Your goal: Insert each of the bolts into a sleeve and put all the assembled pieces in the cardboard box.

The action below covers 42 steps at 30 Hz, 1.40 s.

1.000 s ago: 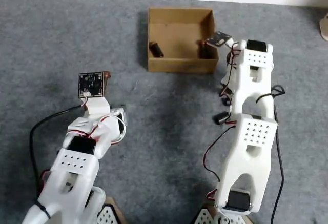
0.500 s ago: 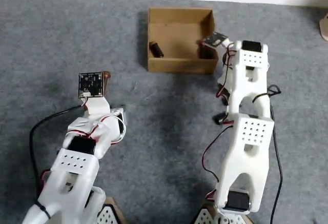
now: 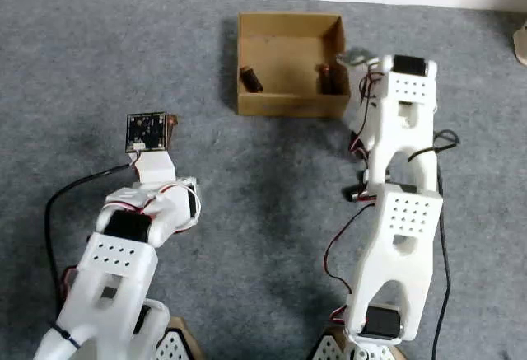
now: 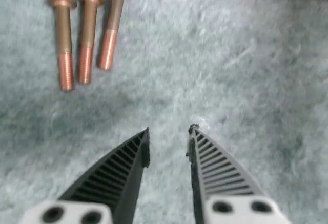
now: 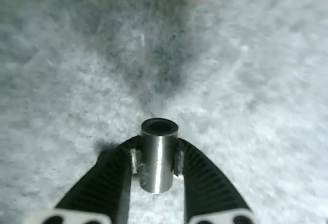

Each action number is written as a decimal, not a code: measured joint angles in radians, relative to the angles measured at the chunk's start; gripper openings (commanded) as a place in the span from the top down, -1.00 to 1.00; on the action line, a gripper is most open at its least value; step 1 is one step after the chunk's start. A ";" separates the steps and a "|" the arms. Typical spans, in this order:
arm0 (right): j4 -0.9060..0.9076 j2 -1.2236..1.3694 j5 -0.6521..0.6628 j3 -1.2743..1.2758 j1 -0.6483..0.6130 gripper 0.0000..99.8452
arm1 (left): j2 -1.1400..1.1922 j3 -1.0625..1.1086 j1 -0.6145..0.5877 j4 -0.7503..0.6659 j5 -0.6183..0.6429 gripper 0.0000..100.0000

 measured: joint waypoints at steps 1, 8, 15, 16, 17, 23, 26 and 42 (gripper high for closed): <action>0.002 -0.025 -0.009 0.000 0.000 0.99 | 0.000 -0.006 -0.017 0.008 0.000 0.73; 0.005 -0.219 -0.025 0.091 0.000 0.99 | 0.071 -0.169 -0.109 0.150 -0.035 0.73; 0.005 -0.485 -0.031 0.339 -0.060 0.99 | 0.450 -0.413 -0.115 0.218 -0.080 0.72; 0.005 -0.528 -0.038 0.379 -0.069 0.99 | 0.496 -0.451 -0.115 0.229 -0.098 0.73; -0.002 -0.572 -0.041 0.423 -0.078 0.99 | 0.535 -0.489 -0.115 0.239 -0.106 0.73; -0.098 -0.867 -0.043 0.741 -0.106 0.99 | 0.703 -0.721 -0.115 0.265 -0.193 0.73; -0.181 -1.017 -0.043 0.944 -0.126 0.99 | 0.786 -0.819 -0.115 0.270 -0.209 0.73; -0.299 -1.663 -0.029 1.528 -0.169 0.99 | 1.212 -1.131 -0.115 0.272 -0.210 0.73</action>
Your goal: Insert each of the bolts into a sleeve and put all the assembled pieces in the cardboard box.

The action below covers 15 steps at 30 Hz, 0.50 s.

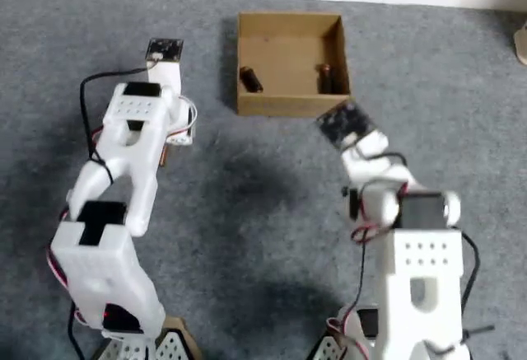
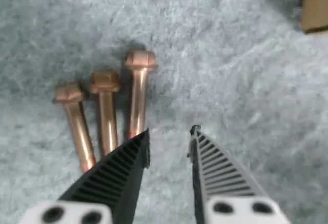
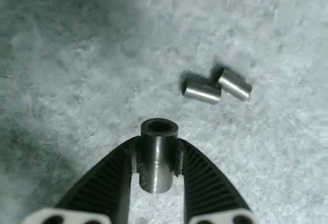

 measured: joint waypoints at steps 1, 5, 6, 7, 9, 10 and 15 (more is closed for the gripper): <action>0.012 -0.037 0.000 0.023 -0.015 0.99 | 0.018 -0.015 0.000 0.000 0.000 0.73; 0.068 -0.175 0.000 0.081 -0.066 0.99 | 0.077 -0.068 0.000 0.000 0.000 0.73; 0.078 -0.209 0.000 0.089 -0.075 0.99 | 0.087 -0.075 -0.005 0.000 0.000 0.73; 0.094 -0.242 0.000 0.092 -0.081 0.99 | 0.095 -0.084 -0.009 0.000 0.000 0.73; 0.126 -0.302 0.000 0.092 -0.084 0.99 | 0.103 -0.094 -0.023 0.000 0.000 0.73; 0.140 -0.328 0.000 0.092 -0.089 0.99 | 0.104 -0.095 -0.029 0.000 0.000 0.73; 0.173 -0.379 0.002 0.092 -0.092 0.99 | 0.104 -0.095 -0.037 0.026 0.000 0.73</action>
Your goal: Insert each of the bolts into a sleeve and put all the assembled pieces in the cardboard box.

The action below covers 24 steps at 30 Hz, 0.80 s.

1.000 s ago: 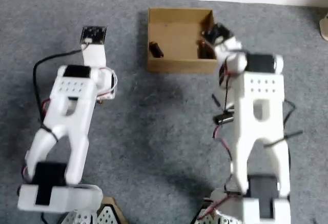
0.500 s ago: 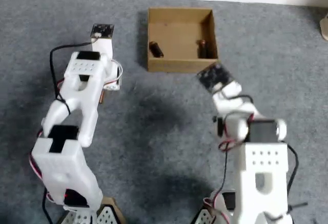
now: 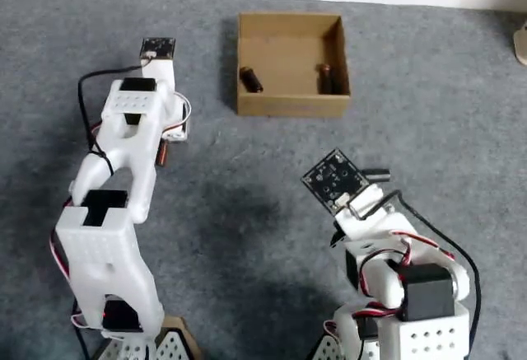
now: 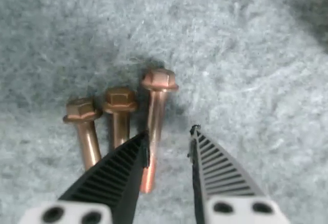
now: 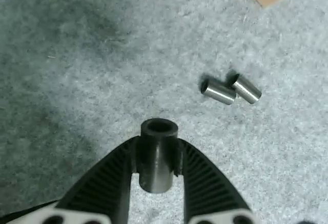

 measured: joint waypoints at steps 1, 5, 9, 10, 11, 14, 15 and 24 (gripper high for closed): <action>0.003 0.000 0.000 0.000 0.000 0.99 | 0.000 0.000 0.002 0.011 0.000 0.73; 0.003 -0.009 0.000 0.000 0.000 0.99 | 0.000 0.000 0.002 0.025 0.000 0.73; 0.003 -0.012 0.000 0.023 0.000 0.99 | 0.000 0.000 -0.002 0.014 0.000 0.73; 0.003 -0.011 0.000 0.035 0.000 0.99 | 0.003 0.000 -0.002 0.005 0.000 0.73; 0.003 -0.011 0.000 0.051 0.000 0.99 | 0.014 -0.002 -0.003 -0.012 0.000 0.73; 0.003 -0.009 0.000 0.089 0.000 0.99 | 0.038 -0.002 -0.008 -0.060 -0.002 0.73; 0.003 -0.009 0.000 0.094 0.000 0.99 | 0.046 -0.002 -0.008 -0.077 0.000 0.73; 0.025 -0.100 -0.011 0.098 0.000 0.99 | 0.092 -0.014 -0.008 -0.127 -0.003 0.73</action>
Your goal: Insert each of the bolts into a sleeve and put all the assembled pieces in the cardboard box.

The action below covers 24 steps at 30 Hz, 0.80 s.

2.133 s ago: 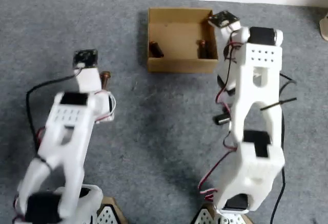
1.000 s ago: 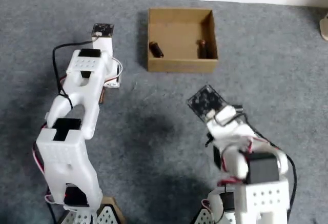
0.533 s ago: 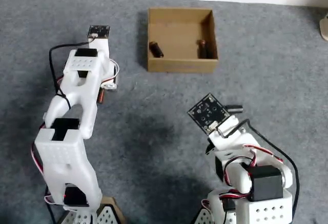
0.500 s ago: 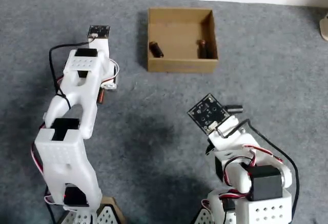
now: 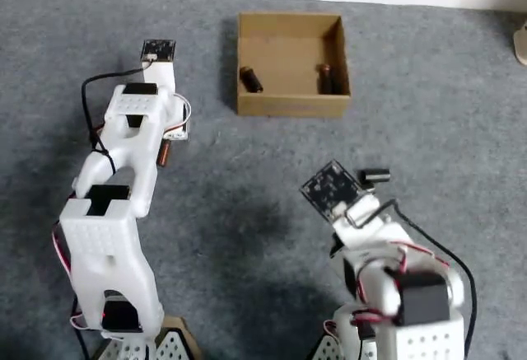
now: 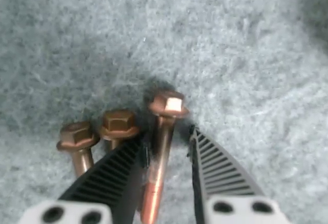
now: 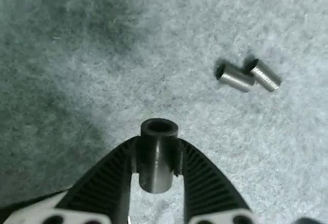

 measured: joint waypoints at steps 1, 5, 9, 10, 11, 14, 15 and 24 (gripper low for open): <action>0.008 -0.037 -0.011 0.000 -0.002 0.99 | 0.000 0.000 0.000 0.000 0.000 0.76; 0.038 -0.219 -0.068 0.000 -0.078 0.99 | 0.002 -0.002 0.008 -0.002 0.003 0.98; 0.038 -0.350 -0.109 0.002 -0.123 0.99 | 0.003 -0.002 0.009 -0.006 0.003 0.99; 0.038 -0.368 -0.112 0.005 -0.123 0.99 | 0.003 -0.002 0.009 -0.006 0.003 0.99; 0.038 -0.384 -0.115 0.009 -0.126 0.99 | 0.003 -0.002 0.009 -0.006 0.003 0.99; 0.038 -0.420 -0.143 0.048 -0.135 0.99 | 0.003 -0.002 0.009 -0.006 0.003 0.99; 0.034 -0.431 -0.149 0.057 -0.132 0.99 | 0.002 -0.002 0.009 0.005 0.003 0.99; -0.124 -0.482 -0.155 0.092 -0.133 0.99 | -0.219 0.003 0.081 0.308 0.135 0.99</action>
